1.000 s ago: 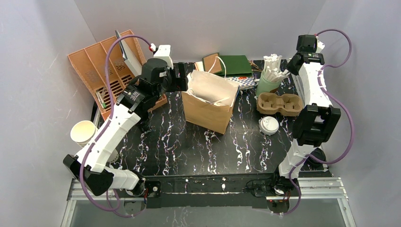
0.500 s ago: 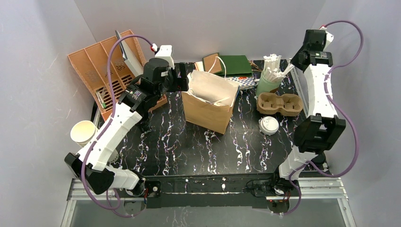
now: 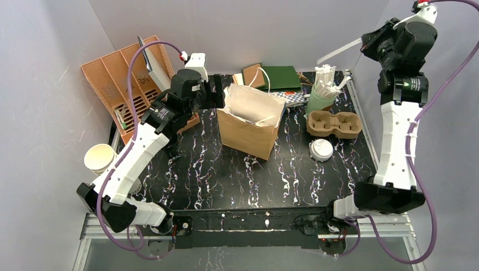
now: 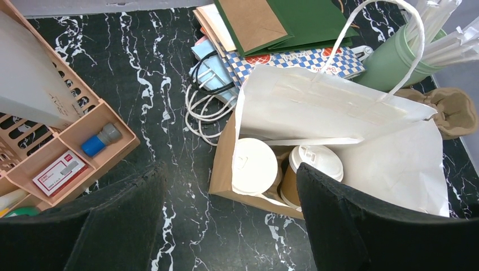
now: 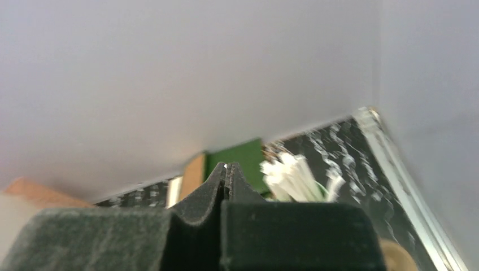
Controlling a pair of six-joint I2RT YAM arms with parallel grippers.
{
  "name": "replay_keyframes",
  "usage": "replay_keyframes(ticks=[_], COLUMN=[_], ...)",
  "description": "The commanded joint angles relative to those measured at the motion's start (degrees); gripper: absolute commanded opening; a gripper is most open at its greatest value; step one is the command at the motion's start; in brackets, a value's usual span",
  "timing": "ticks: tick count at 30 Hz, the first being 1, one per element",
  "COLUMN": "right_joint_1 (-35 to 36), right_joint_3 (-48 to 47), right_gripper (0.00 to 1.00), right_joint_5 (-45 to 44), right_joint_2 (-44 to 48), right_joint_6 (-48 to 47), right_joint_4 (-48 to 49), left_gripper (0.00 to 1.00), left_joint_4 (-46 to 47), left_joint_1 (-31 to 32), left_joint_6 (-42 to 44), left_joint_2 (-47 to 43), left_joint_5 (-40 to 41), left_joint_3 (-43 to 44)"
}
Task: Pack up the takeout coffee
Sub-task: Pick up the straw from the storage cup, then place the straw in the takeout bag.
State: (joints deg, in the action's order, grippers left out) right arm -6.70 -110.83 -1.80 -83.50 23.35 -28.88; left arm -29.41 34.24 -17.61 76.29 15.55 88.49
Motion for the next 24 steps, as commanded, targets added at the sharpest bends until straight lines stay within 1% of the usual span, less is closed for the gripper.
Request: replay_keyframes(ticks=[1,5,8,12,14,17,20,22,24], right_joint_1=[-0.1,-0.1,0.3,3.2,6.3,12.8,19.0,23.2,26.1], right_joint_3=[1.5,1.5,1.9,3.3,4.2,3.9,4.6,5.8,7.8], right_gripper=[0.01,0.01,0.01,0.01,0.01,0.01,0.01,0.01,0.01], right_joint_5=[20.0,34.6,43.8,49.3,48.9,45.7,39.7,34.0,28.8], right_joint_2=[3.2,3.5,3.7,4.6,5.6,6.2,6.3,6.7,7.1], right_joint_6=[4.0,10.0,14.5,16.1,13.9,5.6,-1.7,-5.6,-7.9], right_joint_4=[12.6,17.6,20.1,20.2,18.2,10.7,4.8,3.5,4.4], left_gripper=[0.81,0.81,0.81,0.81,0.81,0.80,0.80,0.80,0.80], left_joint_4=[0.8,0.6,0.3,-0.4,-0.7,-1.1,-1.5,-1.9,-2.1], left_joint_1=[-0.2,-0.2,-0.2,-0.2,-0.2,-0.2,-0.2,-0.2,-0.2], left_joint_6=[0.9,1.6,1.9,2.5,2.5,2.6,2.7,2.8,2.7], left_joint_2=[-3.3,-4.7,-5.8,-6.5,-6.7,-6.8,-6.8,-6.9,-6.9], left_joint_5=[1.5,2.3,3.2,3.8,4.0,4.0,4.2,4.2,4.3], left_joint_3=[0.2,0.0,0.0,0.3,0.5,1.0,1.6,2.0,2.2])
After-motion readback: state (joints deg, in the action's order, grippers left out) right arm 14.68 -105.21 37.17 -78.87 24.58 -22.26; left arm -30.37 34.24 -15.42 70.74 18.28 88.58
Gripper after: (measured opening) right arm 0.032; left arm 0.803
